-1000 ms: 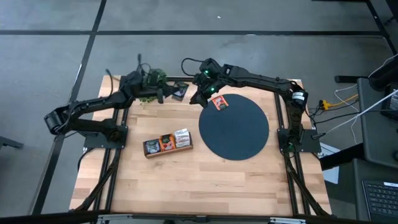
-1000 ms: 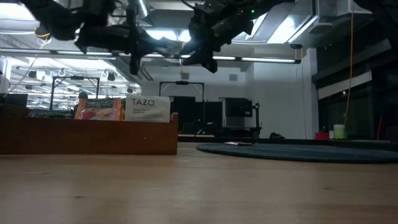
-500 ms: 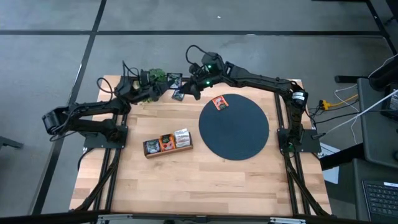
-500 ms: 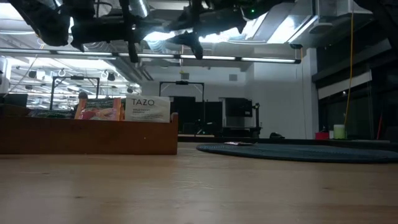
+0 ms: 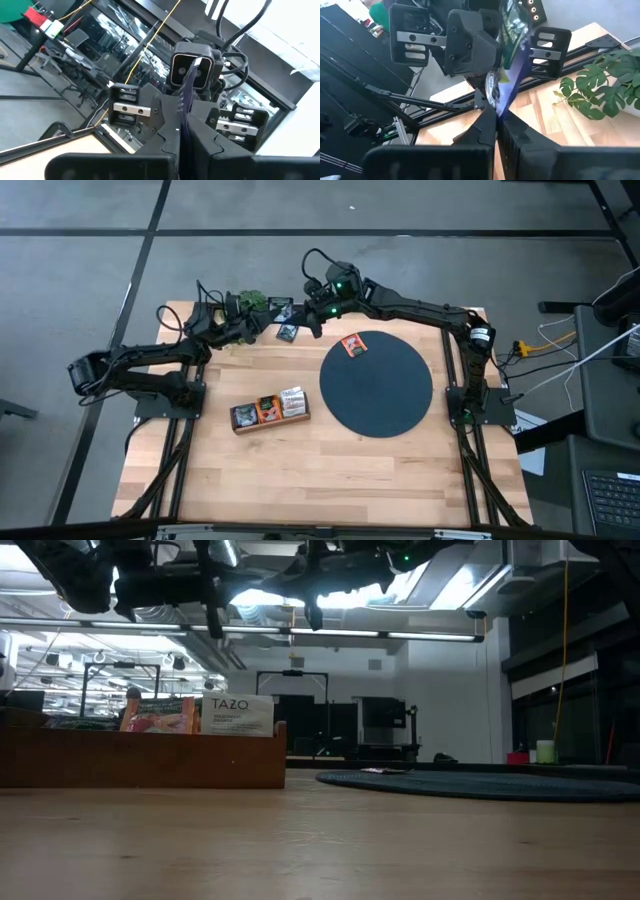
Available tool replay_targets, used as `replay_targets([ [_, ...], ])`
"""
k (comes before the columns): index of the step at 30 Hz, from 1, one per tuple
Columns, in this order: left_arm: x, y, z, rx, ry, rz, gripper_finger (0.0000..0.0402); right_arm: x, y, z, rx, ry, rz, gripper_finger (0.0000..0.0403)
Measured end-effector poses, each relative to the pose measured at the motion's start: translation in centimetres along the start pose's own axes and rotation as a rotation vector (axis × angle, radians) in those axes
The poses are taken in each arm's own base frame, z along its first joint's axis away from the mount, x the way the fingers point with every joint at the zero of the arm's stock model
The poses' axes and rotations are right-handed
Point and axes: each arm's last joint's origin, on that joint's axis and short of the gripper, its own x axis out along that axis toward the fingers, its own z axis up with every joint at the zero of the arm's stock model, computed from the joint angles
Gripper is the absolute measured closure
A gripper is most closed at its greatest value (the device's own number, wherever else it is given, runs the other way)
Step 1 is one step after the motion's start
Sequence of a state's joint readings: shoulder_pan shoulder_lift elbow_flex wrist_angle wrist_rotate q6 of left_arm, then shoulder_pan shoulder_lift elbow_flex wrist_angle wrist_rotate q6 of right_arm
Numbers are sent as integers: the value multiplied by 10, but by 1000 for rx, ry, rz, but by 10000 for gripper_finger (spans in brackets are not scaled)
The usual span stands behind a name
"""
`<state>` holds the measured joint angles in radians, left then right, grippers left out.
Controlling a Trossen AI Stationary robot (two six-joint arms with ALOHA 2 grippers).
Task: Pick & Place Tea
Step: Put the purple tea bag into the left section of the wooden organizer
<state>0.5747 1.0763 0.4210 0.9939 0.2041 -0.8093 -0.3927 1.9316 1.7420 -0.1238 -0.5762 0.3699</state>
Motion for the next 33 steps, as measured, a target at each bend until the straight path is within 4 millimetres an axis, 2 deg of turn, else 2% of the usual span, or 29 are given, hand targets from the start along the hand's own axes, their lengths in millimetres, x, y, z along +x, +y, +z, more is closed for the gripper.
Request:
replay_targets([
  [8,0,0,0,-1,8,-2,366,0,0,-3,9,38,33,398],
  [17,0,0,0,-26,7,0,368,0,0,-3,3,38,35,400],
  [33,-1,5,5,-226,-18,22,364,0,-2,-7,-46,70,13,402],
])
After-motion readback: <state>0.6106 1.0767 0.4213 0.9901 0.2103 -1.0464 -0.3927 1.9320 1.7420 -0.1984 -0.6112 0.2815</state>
